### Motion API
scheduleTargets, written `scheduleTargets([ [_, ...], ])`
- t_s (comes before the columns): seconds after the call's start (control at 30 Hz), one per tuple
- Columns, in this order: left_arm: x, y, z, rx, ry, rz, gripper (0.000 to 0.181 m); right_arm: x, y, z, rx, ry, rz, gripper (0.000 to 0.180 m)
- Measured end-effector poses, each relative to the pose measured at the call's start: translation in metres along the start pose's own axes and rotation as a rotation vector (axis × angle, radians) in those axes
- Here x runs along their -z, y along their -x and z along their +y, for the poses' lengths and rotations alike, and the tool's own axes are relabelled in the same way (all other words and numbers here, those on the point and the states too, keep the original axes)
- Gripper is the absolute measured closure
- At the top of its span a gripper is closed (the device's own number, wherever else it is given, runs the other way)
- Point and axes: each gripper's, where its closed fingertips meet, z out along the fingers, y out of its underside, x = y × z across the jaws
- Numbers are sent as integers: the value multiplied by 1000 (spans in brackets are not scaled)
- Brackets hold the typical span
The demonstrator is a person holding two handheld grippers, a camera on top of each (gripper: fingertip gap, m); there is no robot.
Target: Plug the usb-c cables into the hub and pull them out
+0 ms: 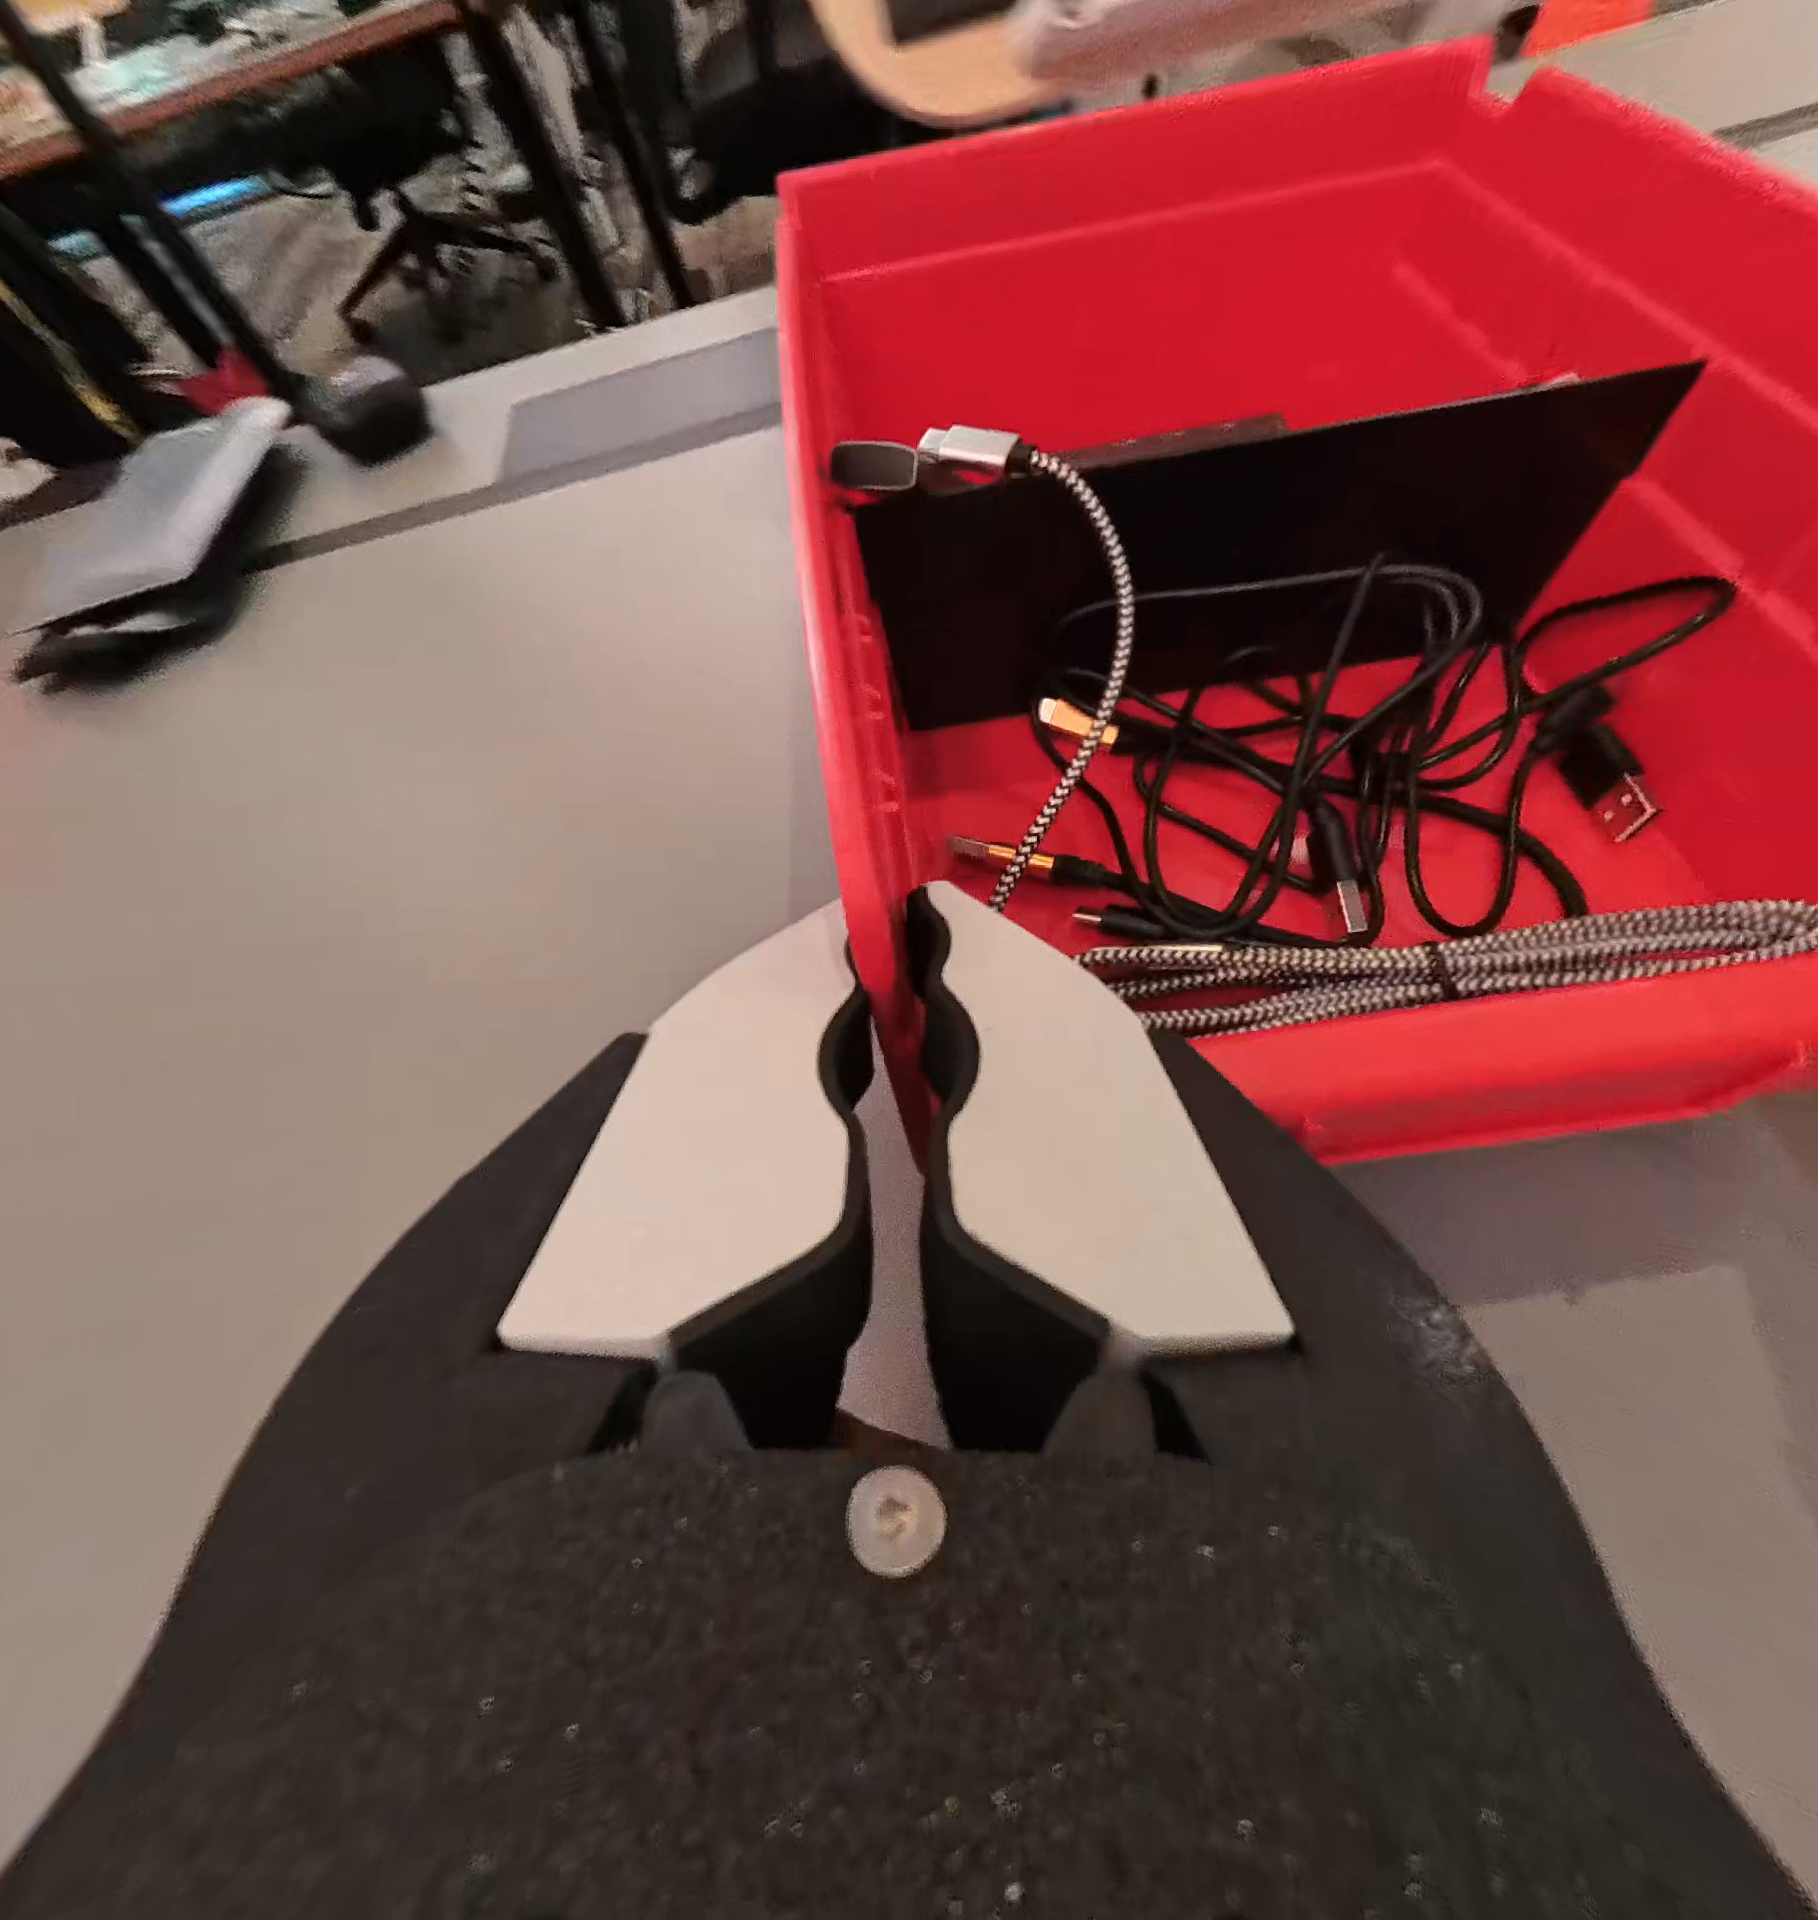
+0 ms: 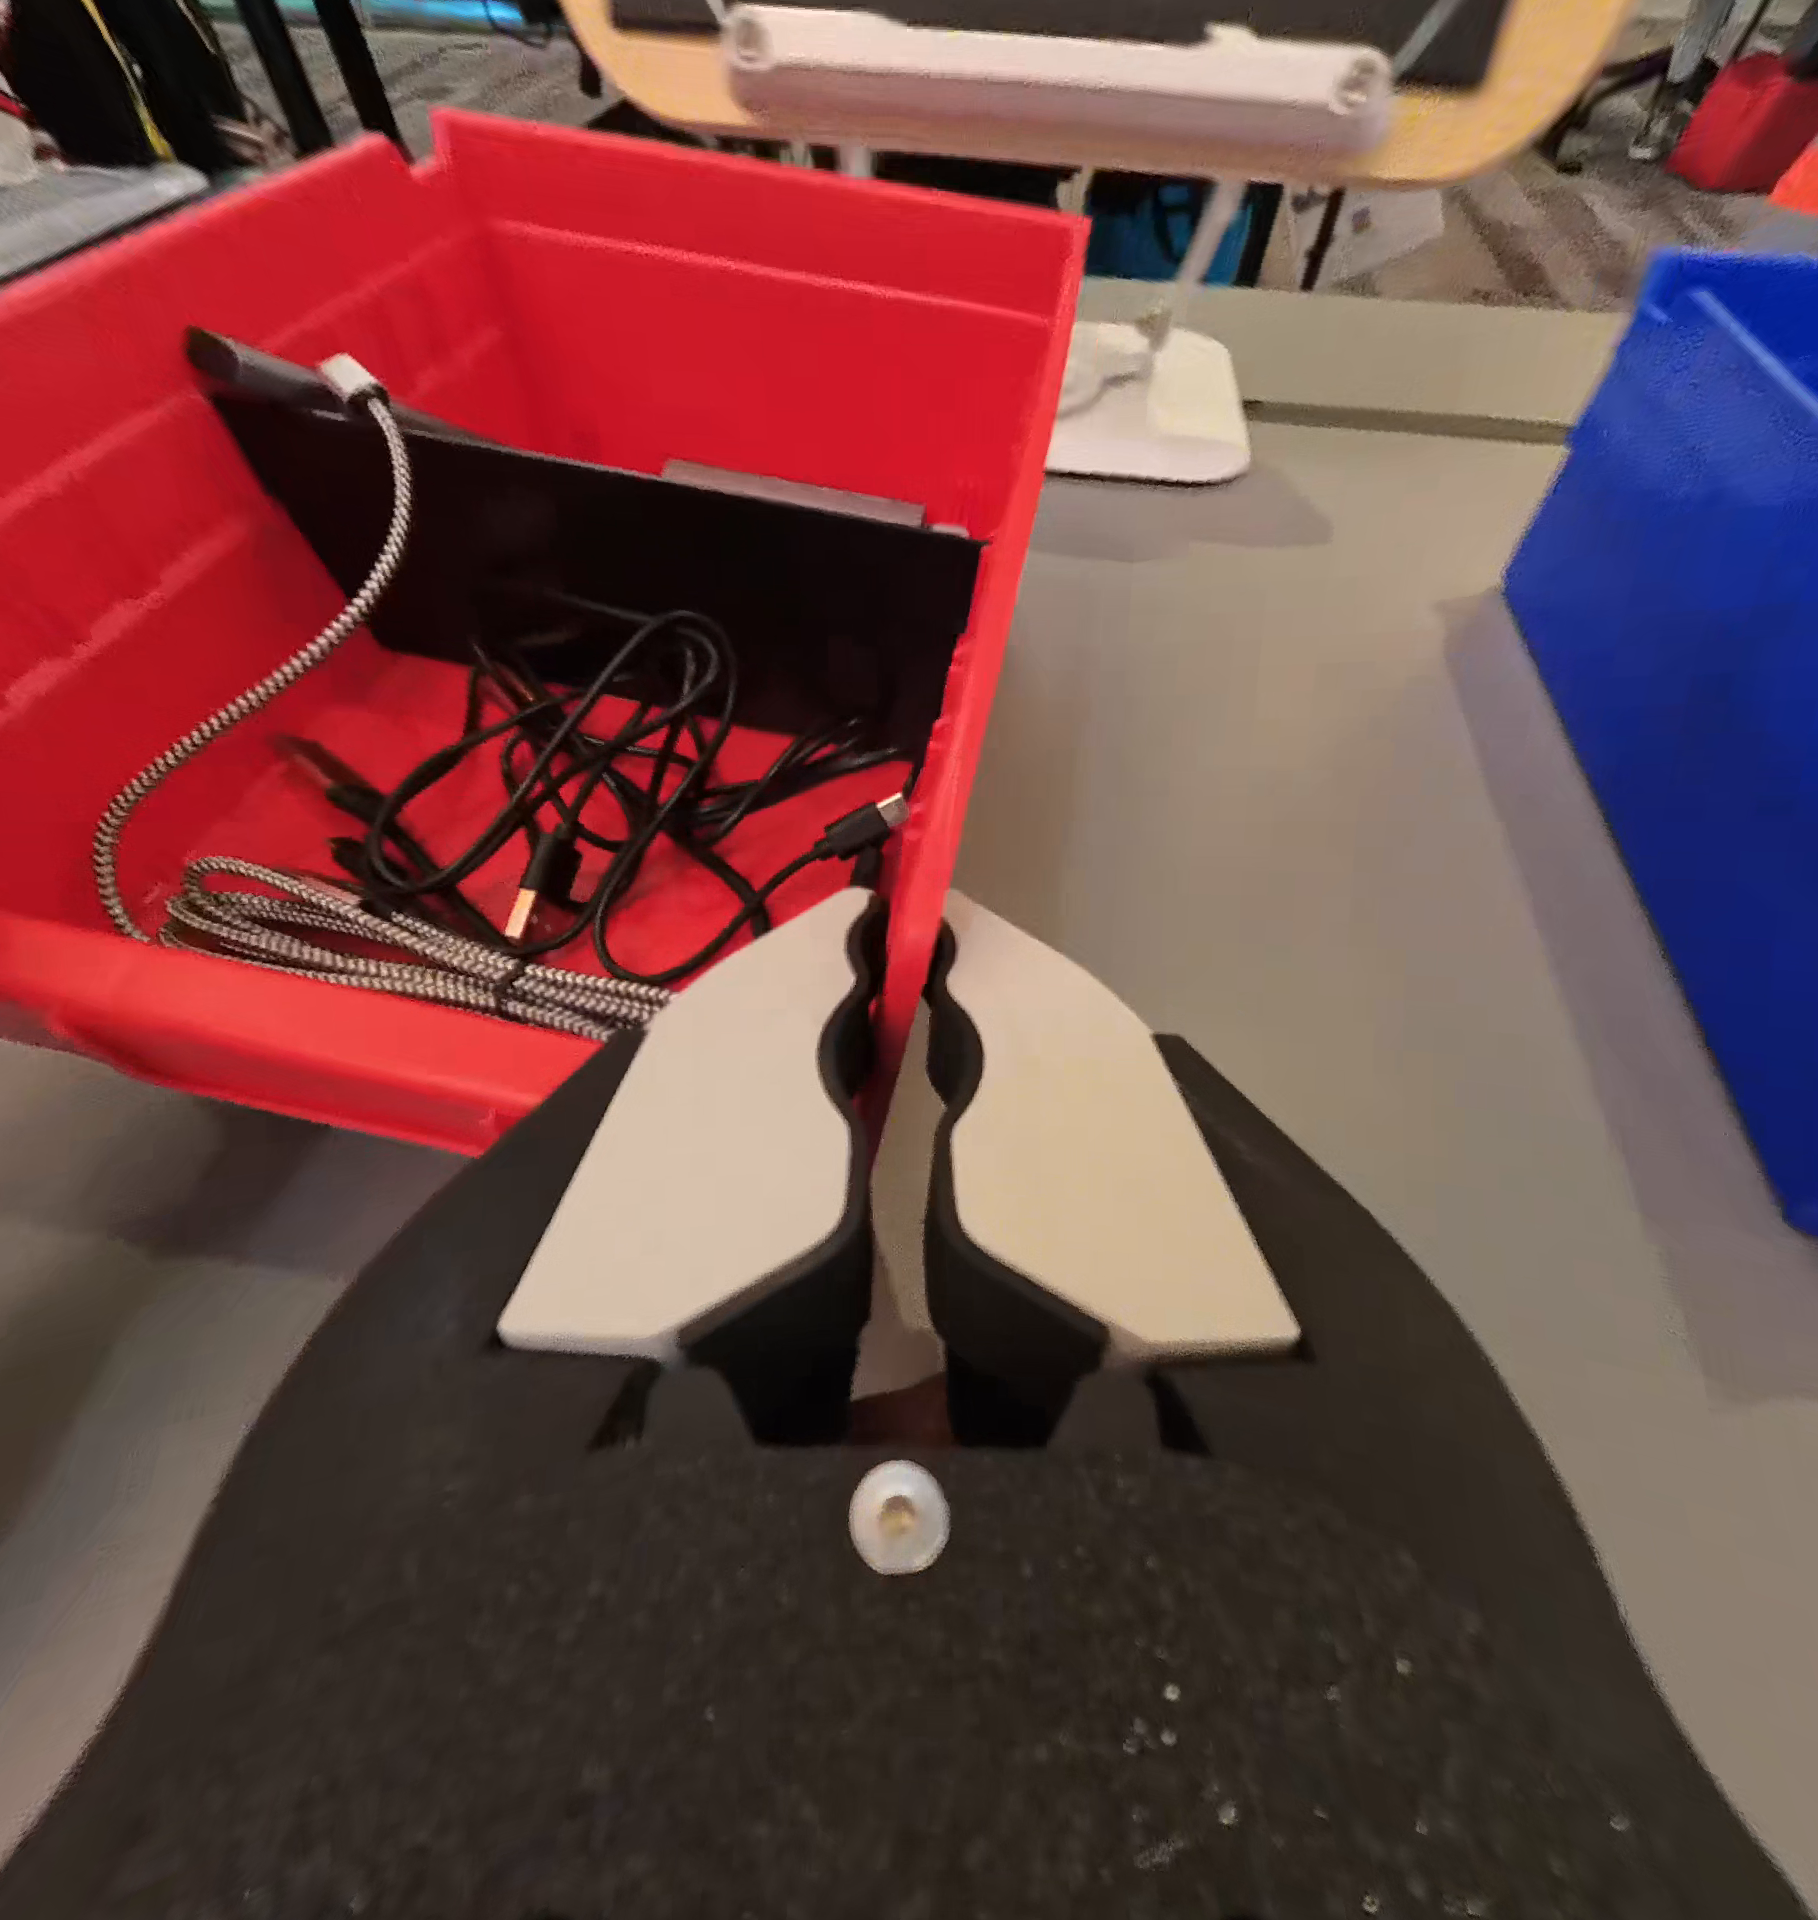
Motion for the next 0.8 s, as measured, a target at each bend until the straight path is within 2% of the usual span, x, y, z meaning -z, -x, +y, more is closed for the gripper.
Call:
scheduleTargets([
  [0.13,9,65,6,39,-27,-50,179,-20,64,-11,-32,-8,-53,176],
  [0.3,8,148,36,113,4,-46,179,-34,148,-22,39,-12,-111,175],
  [0.4,4,175,50,149,28,-43,178,-44,178,-22,64,12,-122,175],
  [0.6,-1,197,68,226,46,-79,176,-48,205,-14,112,-17,-211,169],
  [0.7,0,198,68,295,39,-61,176,-34,207,-6,192,16,-360,163],
  [0.77,0,200,70,305,42,-71,172,-15,195,-6,209,8,-476,152],
  [0.8,1,201,70,306,46,-76,170,-4,183,-6,201,7,-523,153],
])
